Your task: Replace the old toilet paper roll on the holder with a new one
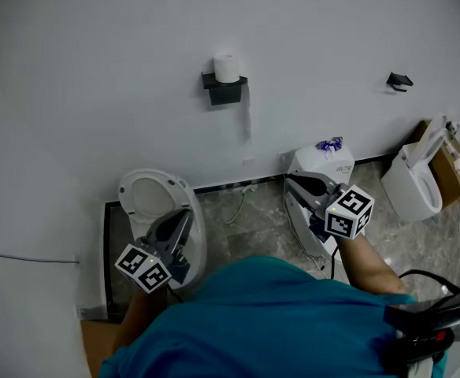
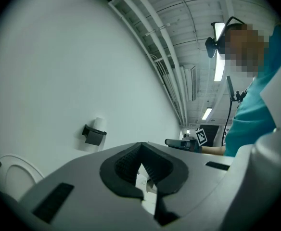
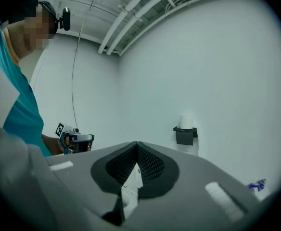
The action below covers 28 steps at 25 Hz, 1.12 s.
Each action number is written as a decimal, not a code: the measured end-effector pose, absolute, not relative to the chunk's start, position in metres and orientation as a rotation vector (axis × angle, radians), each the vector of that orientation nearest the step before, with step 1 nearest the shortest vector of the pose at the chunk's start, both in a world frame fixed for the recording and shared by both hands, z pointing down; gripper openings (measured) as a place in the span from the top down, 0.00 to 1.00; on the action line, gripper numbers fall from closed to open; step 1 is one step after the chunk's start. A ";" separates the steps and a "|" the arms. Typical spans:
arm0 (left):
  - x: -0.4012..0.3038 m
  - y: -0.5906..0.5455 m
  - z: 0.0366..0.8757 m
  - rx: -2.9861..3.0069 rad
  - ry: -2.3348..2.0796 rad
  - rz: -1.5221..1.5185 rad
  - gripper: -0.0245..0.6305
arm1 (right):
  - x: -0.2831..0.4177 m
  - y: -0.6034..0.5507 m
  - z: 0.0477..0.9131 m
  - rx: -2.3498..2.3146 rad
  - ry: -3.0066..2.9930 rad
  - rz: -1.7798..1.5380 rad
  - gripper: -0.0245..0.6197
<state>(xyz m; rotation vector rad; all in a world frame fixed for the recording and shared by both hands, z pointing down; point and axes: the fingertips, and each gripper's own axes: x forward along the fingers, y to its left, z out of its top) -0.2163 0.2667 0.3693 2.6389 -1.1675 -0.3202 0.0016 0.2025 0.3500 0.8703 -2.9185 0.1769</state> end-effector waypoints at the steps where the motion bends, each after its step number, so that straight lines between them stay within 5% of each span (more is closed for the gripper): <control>1: -0.227 0.262 0.371 2.631 -1.178 -0.323 0.96 | -0.009 0.195 0.351 0.860 -2.915 0.179 0.96; 13: -0.270 0.200 0.393 2.535 -1.279 -0.316 0.96 | -0.063 0.108 0.366 0.712 -2.929 0.215 0.96; 28: -0.161 0.032 0.380 2.463 -1.460 -0.313 0.96 | 0.010 -0.083 0.365 0.436 -3.006 0.187 0.96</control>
